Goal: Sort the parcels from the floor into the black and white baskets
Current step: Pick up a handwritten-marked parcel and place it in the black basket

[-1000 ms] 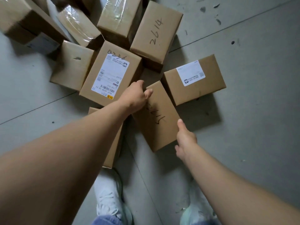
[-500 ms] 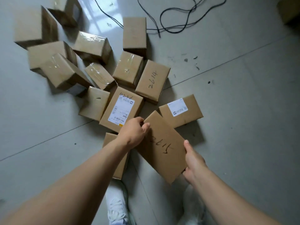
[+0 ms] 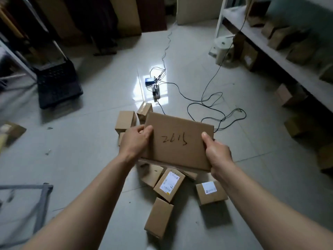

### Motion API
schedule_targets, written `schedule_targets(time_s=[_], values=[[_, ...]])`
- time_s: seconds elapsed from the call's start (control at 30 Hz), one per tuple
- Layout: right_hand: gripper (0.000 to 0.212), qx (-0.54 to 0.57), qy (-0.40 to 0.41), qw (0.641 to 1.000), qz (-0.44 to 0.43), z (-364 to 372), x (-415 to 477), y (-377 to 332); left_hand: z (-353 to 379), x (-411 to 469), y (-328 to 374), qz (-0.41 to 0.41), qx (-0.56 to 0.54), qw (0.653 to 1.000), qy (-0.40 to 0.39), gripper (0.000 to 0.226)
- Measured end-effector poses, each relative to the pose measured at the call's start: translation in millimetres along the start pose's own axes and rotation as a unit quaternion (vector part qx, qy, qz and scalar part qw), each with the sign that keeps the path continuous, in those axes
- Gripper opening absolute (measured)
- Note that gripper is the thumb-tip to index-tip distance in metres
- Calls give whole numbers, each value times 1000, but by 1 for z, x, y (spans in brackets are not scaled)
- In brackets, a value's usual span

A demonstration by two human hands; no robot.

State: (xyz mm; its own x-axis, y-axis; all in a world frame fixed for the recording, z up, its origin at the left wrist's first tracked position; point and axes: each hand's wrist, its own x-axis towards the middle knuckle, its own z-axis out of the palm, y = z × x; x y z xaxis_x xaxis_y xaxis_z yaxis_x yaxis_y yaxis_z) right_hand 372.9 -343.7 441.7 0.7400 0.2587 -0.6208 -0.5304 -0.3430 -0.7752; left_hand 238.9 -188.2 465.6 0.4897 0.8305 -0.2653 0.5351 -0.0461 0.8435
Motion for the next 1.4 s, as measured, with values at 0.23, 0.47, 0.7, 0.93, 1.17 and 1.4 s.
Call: schedule_targets(time_s=[0.23, 0.47, 0.7, 0.93, 1.17, 1.4], values=[[27, -16, -83, 975, -206, 49, -132, -144, -140, -58, 101, 29, -106, 983, 147, 24], [34, 17, -222, 928, -300, 86, -257, -193, -244, -157, 149, 52, -236, 923, 299, 31], [15, 12, -378, 865, -328, 135, -357, -190, -322, -254, 136, 38, -267, 856, 440, 11], [19, -32, -488, 813, -317, 235, -454, -148, -420, -324, 75, 13, -279, 791, 544, 13], [20, -86, -547, 771, -315, 371, -547, -82, -542, -364, -16, -3, -301, 729, 615, 11], [18, -152, -570, 747, -306, 483, -606, -26, -632, -379, -97, -43, -298, 691, 657, 15]])
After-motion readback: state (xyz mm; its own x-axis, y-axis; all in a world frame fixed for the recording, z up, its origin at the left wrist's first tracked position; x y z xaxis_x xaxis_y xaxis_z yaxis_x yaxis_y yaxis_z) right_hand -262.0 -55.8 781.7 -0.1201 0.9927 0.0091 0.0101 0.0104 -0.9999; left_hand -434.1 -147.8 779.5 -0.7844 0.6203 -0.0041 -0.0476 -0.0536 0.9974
